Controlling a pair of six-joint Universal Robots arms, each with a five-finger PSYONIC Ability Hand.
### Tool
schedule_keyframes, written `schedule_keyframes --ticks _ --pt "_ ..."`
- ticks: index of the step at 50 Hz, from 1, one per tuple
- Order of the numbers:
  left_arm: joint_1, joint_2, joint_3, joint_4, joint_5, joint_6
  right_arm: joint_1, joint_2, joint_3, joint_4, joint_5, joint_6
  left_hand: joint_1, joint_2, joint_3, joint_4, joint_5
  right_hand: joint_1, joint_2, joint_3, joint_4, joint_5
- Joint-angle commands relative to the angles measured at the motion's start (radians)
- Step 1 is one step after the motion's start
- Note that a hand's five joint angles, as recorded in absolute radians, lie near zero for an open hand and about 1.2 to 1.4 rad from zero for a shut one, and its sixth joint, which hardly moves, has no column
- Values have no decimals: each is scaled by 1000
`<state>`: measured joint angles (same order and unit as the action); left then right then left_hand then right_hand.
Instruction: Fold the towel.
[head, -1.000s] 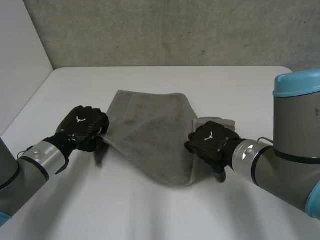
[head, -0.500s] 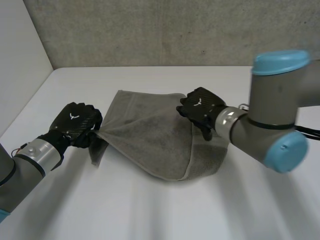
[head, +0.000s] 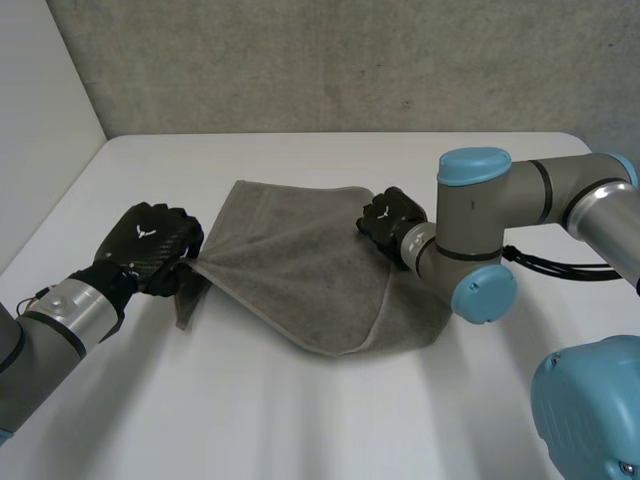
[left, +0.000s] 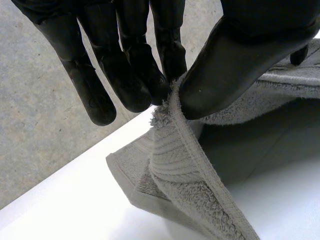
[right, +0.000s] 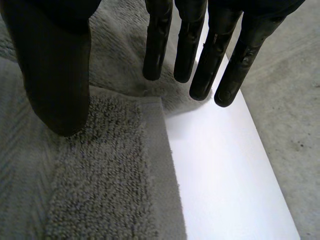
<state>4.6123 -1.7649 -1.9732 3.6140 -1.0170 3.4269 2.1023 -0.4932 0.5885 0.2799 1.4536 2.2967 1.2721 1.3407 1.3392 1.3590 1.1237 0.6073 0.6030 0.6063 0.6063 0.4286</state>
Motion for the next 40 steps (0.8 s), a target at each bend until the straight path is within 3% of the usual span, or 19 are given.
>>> schedule_keyframes --ticks 1,24,26,31,40 --pt "2 -1 1 2 0 0 -13 -5 16 4 2 -3 124 56 57 37 98 44 49 45 45 48" --pt "22 -2 2 2 2 0 -51 -71 148 15 1 -6 124 56 57 37 98 88 93 89 89 92" --pt "22 -2 2 2 2 0 -51 -84 160 15 1 -8 124 56 57 37 98 159 163 160 160 163" --pt "22 -2 4 2 2 0 -65 -166 221 13 -6 0 124 56 57 37 98 787 792 788 788 792" --pt "37 1 13 2 -2 0 -99 -337 313 12 -18 29 124 56 57 37 98 789 793 790 790 793"
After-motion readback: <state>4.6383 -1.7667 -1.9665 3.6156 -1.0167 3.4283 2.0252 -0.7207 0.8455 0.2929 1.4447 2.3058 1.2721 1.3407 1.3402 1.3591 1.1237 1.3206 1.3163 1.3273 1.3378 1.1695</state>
